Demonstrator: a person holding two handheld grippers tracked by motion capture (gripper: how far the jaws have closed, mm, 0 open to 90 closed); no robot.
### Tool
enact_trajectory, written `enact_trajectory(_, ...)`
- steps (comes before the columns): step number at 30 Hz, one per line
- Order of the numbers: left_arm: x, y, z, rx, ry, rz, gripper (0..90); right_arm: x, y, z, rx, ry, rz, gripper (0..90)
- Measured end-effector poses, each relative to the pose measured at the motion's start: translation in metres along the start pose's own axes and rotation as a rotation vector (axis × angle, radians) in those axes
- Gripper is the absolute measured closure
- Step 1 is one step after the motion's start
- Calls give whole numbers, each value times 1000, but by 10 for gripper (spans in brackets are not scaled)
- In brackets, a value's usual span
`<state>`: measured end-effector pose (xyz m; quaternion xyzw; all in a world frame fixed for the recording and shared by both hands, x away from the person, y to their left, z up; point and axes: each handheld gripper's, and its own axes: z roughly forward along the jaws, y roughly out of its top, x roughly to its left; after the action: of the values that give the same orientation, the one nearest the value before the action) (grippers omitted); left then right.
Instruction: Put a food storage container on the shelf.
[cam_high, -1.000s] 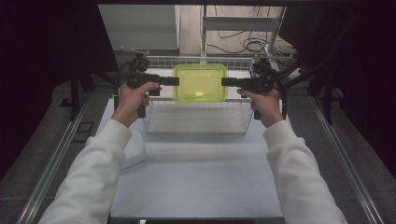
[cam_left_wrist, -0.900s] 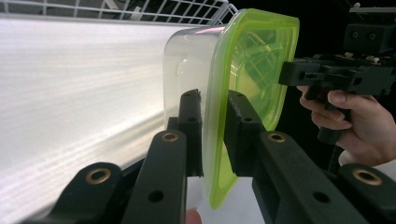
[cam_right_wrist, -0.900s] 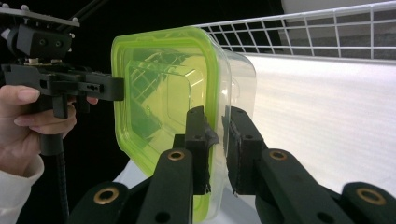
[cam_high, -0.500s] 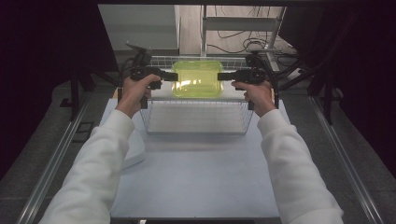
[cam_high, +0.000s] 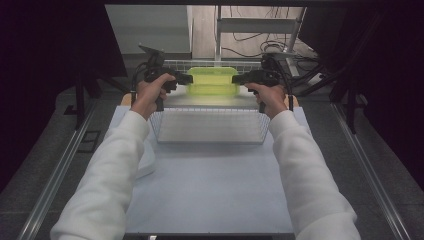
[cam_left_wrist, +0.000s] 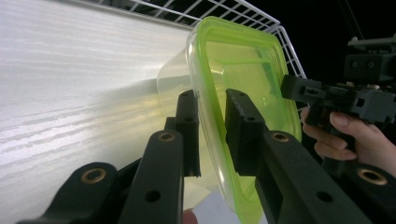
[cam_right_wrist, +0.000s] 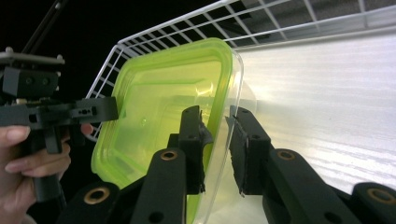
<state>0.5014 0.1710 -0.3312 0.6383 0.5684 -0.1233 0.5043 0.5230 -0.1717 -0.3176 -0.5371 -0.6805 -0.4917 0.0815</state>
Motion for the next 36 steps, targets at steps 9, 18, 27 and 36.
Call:
enact_trajectory(9,4,0,5,-32,1,1,725,-4,0,5,-21,-5,44,716)
enact_trajectory(18,-13,-3,-7,-147,62,106,333,5,-8,3,-93,-40,-55,331)
enact_trajectory(27,-24,-20,-30,-176,109,211,258,22,-18,-23,-148,-105,-223,233)
enact_trajectory(36,-33,-70,-58,-160,103,298,256,33,-46,-59,-116,-62,-321,249)
